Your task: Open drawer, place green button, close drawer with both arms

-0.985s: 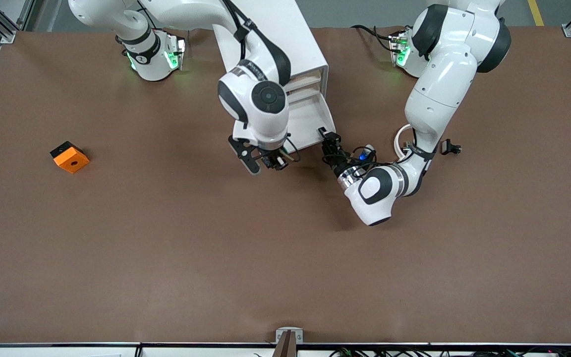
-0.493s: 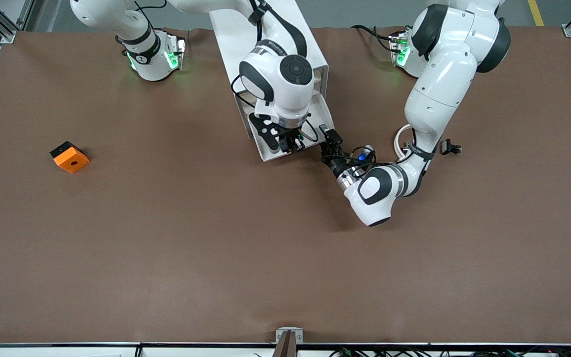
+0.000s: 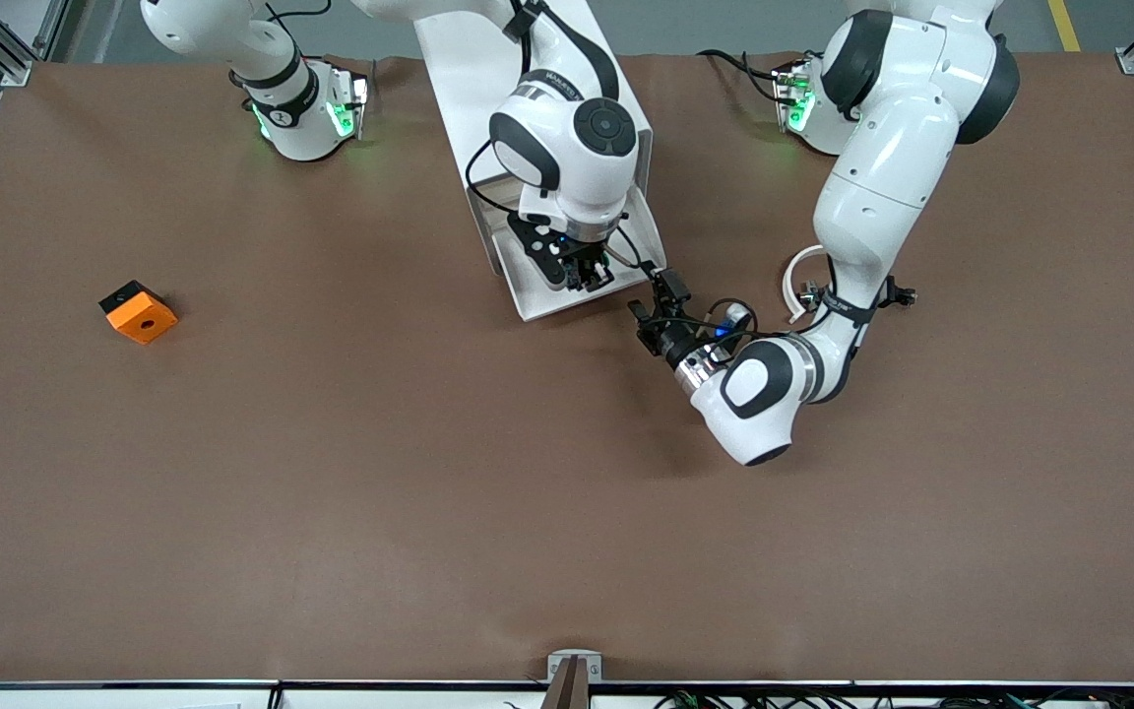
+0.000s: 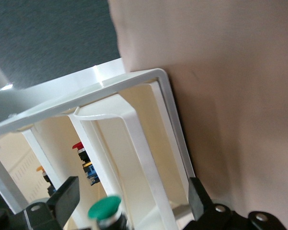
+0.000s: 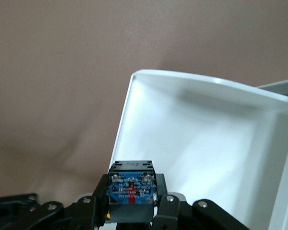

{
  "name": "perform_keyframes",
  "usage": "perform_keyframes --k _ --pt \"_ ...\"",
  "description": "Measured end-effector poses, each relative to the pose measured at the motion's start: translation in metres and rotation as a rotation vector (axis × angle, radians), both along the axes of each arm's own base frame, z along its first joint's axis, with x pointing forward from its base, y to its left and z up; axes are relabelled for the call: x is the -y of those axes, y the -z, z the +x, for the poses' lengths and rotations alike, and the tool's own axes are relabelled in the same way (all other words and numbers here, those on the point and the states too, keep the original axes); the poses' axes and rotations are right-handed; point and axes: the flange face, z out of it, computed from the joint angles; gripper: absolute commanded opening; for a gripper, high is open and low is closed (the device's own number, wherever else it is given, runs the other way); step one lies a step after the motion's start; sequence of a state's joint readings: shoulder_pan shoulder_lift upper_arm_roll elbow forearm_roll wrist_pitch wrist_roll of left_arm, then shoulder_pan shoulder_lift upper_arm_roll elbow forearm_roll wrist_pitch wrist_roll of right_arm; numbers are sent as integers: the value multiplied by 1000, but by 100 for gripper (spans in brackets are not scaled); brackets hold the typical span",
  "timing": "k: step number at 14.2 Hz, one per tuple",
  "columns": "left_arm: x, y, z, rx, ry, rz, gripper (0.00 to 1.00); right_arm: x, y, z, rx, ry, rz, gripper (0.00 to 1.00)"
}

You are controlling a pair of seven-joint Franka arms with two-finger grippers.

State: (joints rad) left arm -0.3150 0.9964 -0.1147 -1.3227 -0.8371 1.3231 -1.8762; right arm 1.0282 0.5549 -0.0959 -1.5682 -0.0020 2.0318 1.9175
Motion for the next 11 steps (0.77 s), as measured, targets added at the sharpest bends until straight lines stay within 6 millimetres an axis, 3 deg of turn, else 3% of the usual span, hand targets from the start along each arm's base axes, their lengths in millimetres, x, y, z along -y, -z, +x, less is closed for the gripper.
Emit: perform_keyframes --k 5,11 --pt "-49 -16 34 204 79 -140 100 -7 7 -11 -6 -18 -9 0" --pt "-85 -66 74 567 267 -336 100 -10 15 -16 -20 -101 -17 0"
